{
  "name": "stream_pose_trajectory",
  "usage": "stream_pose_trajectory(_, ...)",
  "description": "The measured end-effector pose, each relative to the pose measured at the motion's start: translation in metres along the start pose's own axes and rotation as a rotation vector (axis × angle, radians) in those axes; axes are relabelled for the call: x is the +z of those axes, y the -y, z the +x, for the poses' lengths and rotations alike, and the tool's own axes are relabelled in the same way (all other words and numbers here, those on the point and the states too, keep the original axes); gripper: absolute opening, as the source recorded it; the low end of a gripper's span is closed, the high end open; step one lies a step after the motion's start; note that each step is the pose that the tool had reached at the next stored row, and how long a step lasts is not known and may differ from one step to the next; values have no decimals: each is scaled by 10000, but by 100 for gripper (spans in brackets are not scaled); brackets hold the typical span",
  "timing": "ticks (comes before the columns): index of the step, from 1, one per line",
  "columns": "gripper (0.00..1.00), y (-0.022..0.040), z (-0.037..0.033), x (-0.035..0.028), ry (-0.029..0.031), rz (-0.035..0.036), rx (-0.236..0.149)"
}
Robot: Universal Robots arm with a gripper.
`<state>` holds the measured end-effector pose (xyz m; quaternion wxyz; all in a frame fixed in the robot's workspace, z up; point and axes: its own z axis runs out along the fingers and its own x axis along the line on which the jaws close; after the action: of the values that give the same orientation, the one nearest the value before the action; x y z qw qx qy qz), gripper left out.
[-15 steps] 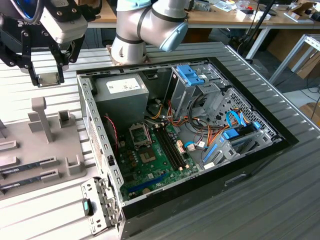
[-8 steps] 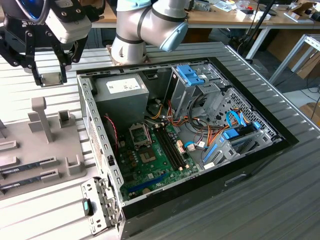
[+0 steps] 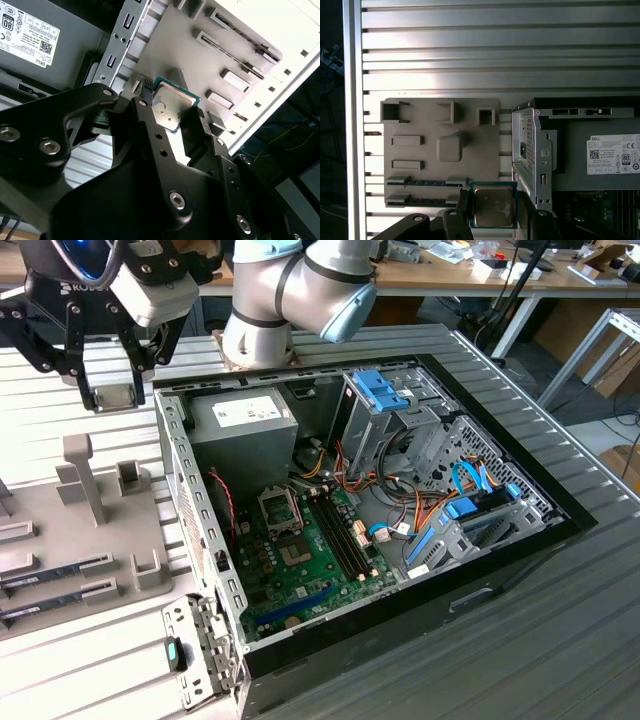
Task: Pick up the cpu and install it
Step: 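Pick up the cpu and move it towards the insertion slot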
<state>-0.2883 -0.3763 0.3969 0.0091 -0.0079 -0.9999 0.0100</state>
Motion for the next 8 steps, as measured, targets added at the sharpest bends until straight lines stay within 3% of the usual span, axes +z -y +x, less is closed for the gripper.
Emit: stream_pose_trajectory(8,47,-1,-60,3,0,0,0)
